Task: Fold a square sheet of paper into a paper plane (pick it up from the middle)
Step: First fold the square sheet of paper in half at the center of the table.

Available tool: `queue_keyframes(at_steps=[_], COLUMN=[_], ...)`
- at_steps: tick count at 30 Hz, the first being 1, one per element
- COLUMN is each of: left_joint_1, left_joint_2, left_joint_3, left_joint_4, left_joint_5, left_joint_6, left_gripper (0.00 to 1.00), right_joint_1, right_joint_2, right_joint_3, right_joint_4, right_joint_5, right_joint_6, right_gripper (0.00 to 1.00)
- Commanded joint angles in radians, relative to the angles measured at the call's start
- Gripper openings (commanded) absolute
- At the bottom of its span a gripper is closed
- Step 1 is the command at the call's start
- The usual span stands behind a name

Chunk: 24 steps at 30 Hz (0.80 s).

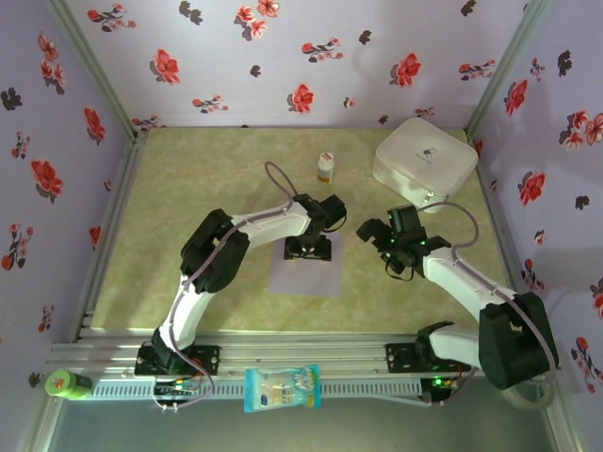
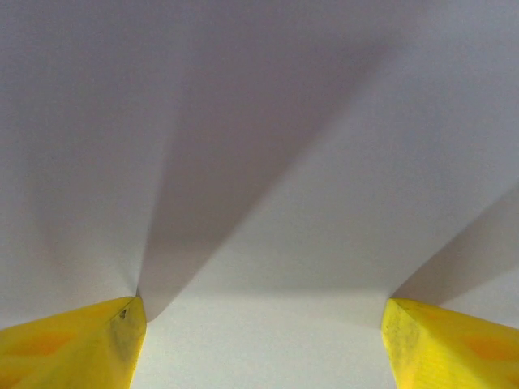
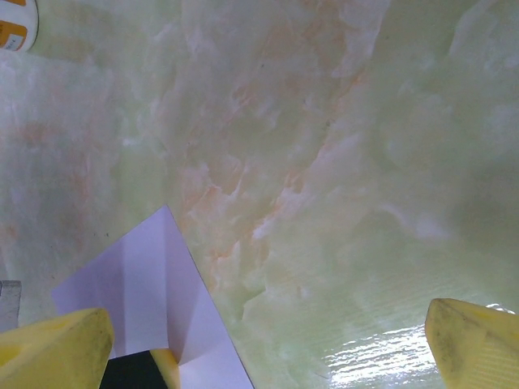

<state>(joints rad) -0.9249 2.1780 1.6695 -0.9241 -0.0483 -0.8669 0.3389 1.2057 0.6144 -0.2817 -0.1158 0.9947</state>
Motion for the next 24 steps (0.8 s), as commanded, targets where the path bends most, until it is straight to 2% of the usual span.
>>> queue_keyframes(at_steps=[1, 24], left_joint_1=[-0.009, -0.013], left_joint_2=[0.042, 0.020], left_joint_3=[0.014, -0.061], left_joint_4=[-0.023, 0.042], left_joint_5=[0.005, 0.005], left_joint_6=[-0.025, -0.036], left_gripper=[0.77, 0.75], right_joint_1=[-0.006, -0.005], right_joint_2=[0.007, -0.027], right_joint_3=[0.020, 0.024], right_joint_4=[0.005, -0.026], right_joint_5=[0.004, 0.030], right_joint_6=[-0.004, 0.034], right_gripper=[0.99, 0.99])
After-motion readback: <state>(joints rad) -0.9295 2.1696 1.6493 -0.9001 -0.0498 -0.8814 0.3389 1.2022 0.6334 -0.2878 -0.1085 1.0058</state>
